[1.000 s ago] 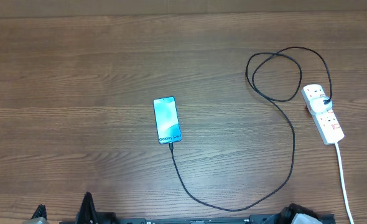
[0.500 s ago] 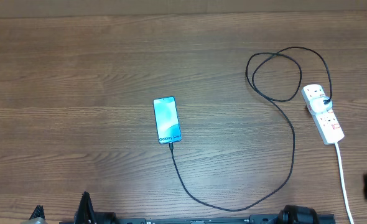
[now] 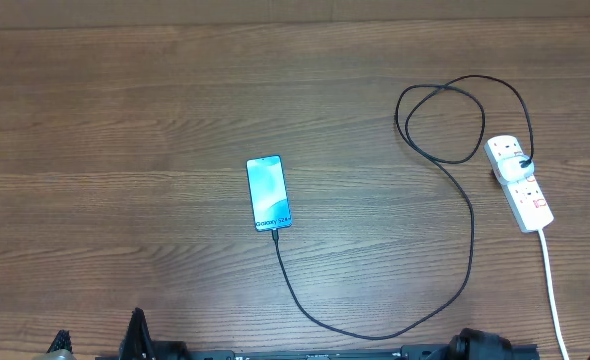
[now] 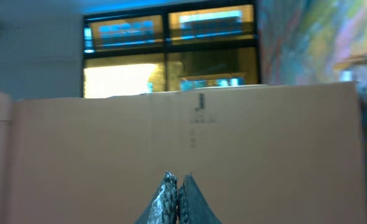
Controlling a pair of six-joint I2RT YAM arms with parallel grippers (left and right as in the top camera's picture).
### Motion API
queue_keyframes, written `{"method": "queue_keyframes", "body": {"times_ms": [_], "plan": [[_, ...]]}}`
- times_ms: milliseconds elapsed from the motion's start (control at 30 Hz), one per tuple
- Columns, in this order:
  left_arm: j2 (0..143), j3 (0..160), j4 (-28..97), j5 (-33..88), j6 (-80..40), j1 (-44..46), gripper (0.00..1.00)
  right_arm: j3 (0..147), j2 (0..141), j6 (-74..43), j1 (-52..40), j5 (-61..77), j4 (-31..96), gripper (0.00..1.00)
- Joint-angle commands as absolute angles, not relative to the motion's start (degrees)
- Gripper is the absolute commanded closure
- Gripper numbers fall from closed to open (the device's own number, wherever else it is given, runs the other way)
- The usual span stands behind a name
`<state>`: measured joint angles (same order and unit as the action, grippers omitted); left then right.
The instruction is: Plug charger to phone and switch on socket
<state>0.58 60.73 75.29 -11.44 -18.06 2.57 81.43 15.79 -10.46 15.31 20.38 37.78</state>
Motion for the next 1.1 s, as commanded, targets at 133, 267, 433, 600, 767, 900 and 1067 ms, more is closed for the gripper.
{"method": "queue_keyframes", "body": {"times_ms": [133,267,433,600,767,900,1067], "plan": [[0.5,60.8,75.2,-12.4,-18.0,2.2,0.0,81.1,15.8,-8.9,10.9,23.2,38.2,0.96],[0.5,60.8,75.2,-12.4,-18.0,2.2,0.0,81.1,13.6,-5.9,9.2,23.1,38.9,0.96],[0.5,60.8,75.2,-12.4,-18.0,2.2,0.0,81.1,7.5,-5.3,7.3,22.8,40.7,0.96],[0.5,60.8,75.2,-12.4,-18.0,2.2,0.0,81.1,2.8,-4.4,6.5,22.6,41.1,0.96],[0.5,60.8,75.2,-12.4,-18.0,2.2,0.0,82.3,0.3,-3.0,6.4,22.6,42.4,0.96],[0.5,60.8,75.5,-12.4,-18.0,2.2,0.0,86.3,0.3,-2.5,6.4,22.6,43.8,0.96],[0.5,60.8,75.6,-12.4,-18.0,2.2,0.01,90.6,0.3,-2.5,6.3,22.6,44.9,0.96]]}}
